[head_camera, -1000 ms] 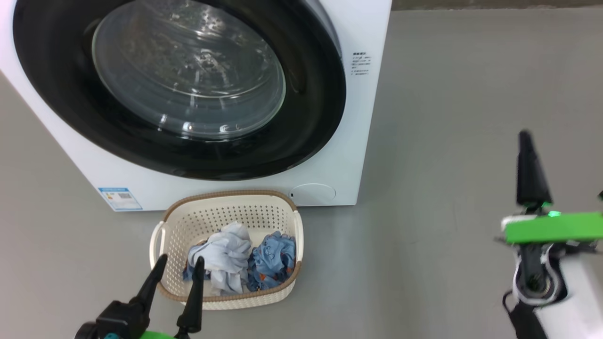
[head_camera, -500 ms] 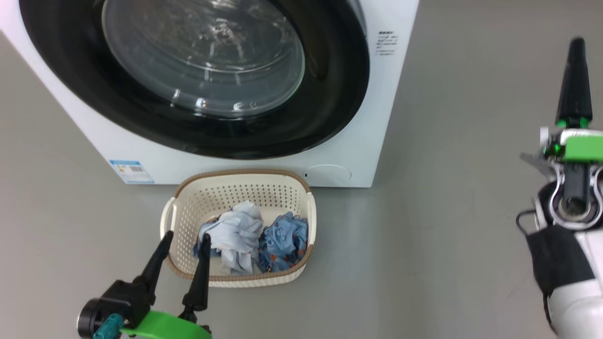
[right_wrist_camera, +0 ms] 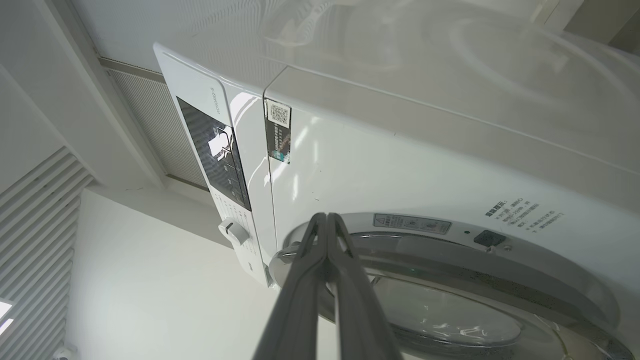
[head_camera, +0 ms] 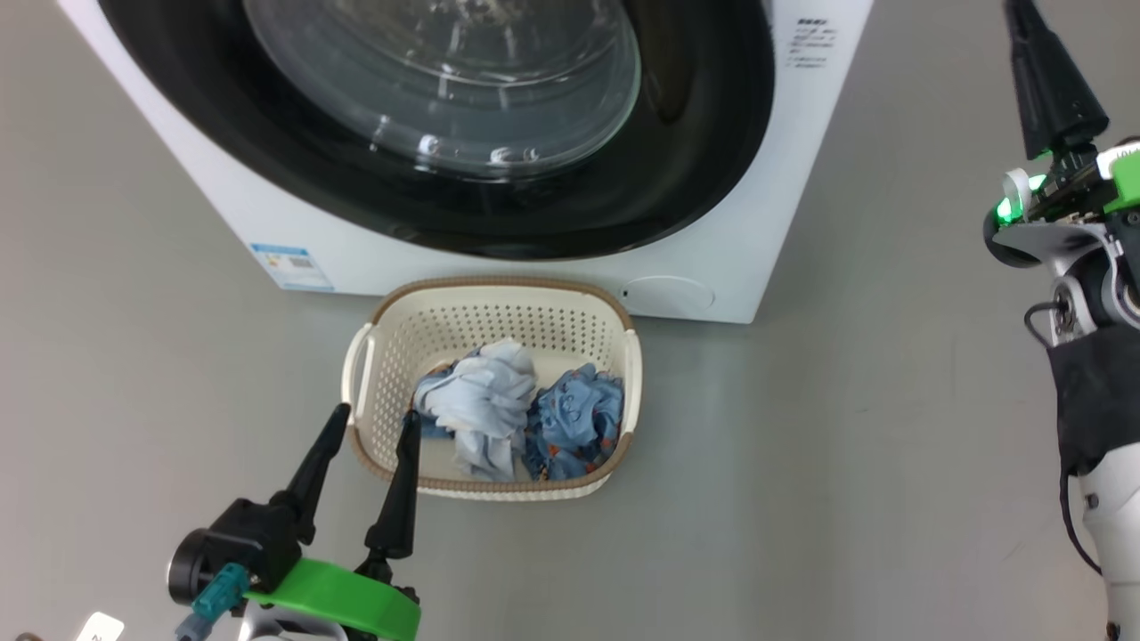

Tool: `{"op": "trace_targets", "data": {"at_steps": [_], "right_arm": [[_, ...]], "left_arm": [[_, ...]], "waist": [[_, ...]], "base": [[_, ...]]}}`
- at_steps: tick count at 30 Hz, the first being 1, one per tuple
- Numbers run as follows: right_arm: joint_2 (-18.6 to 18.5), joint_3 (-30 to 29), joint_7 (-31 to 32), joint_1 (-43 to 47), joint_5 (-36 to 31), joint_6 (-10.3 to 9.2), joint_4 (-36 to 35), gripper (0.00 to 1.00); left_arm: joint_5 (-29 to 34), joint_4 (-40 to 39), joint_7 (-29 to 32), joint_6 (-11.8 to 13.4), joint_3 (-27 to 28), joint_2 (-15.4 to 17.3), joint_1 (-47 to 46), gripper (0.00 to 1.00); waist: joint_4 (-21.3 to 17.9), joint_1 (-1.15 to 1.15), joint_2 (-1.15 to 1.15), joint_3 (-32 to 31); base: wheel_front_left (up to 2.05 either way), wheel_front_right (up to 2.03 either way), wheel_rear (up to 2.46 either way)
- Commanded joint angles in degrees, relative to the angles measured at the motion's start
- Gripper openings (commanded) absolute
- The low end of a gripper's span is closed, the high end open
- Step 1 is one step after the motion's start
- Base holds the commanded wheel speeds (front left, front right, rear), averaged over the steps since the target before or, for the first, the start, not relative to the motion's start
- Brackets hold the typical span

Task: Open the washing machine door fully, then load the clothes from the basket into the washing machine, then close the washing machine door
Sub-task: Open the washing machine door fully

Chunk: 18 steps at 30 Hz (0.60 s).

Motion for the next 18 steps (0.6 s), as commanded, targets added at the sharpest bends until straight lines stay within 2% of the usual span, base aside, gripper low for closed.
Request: {"op": "trace_targets", "data": {"at_steps": [1,11,18], "right_arm": [[-0.29,0.21,4.42,-2.93,1.92,0.1,0.53,0.0],[-0.98,-0.85,16.81,-9.58,2.44,0.1,7.1,0.0],[-1.46,-0.87,22.0,-13.74,1.99,0.1,10.82,0.0]], "left_arm": [[-0.64,-1.35,-0.37,-0.09,1.27,0.69,-2.17,1.0],[-1.36,-1.85,-0.37,-0.09,-0.36,0.69,-3.95,1.0],[-2.08,-2.06,-0.37,0.08,-1.89,0.69,-5.5,1.0]], "waist": [[1.38,0.0,0.0,1.46],[3.38,0.0,0.0,4.85],[4.63,0.0,0.0,7.08]], "base": [[0.0,0.0,0.0],[0.0,0.0,0.0],[0.0,0.0,0.0]]}}
